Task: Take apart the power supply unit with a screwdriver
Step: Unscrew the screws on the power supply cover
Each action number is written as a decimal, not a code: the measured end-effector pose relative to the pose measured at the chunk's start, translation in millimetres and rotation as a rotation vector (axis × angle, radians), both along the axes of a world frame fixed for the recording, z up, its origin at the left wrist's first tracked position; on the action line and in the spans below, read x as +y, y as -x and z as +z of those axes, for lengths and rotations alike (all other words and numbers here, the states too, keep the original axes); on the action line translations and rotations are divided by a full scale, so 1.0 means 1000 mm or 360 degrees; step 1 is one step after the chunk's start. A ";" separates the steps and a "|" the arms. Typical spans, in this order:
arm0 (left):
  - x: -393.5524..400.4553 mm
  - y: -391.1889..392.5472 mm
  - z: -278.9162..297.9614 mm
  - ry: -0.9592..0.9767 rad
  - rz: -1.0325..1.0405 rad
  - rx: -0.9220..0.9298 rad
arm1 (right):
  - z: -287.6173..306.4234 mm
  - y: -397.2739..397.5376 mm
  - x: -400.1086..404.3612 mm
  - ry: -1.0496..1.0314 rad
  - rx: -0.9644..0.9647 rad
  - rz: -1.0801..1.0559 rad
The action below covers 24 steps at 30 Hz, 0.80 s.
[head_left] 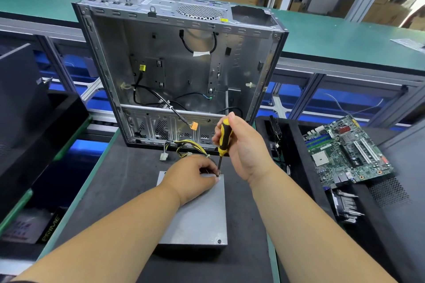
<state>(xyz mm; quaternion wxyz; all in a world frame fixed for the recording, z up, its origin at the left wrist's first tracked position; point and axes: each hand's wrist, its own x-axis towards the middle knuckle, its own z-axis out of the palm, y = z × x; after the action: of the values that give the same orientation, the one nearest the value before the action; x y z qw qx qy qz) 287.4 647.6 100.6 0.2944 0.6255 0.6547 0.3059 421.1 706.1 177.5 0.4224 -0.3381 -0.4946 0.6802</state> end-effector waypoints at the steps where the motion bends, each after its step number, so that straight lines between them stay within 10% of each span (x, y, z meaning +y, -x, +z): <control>1: 0.000 0.000 0.000 0.0000 -0.0002 0.0004 | 0.000 0.001 0.000 0.0035 0.0038 -0.0005; 24: 0.000 -0.001 0.001 0.0015 0.0012 -0.0019 | -0.002 0.001 0.002 0.0012 -0.0035 0.0002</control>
<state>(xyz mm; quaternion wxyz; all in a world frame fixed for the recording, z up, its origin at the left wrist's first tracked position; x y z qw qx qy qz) 288.0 647.5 101.1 0.3000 0.6199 0.6566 0.3076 419.6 708.2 175.0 0.4152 -0.3469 -0.4969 0.6785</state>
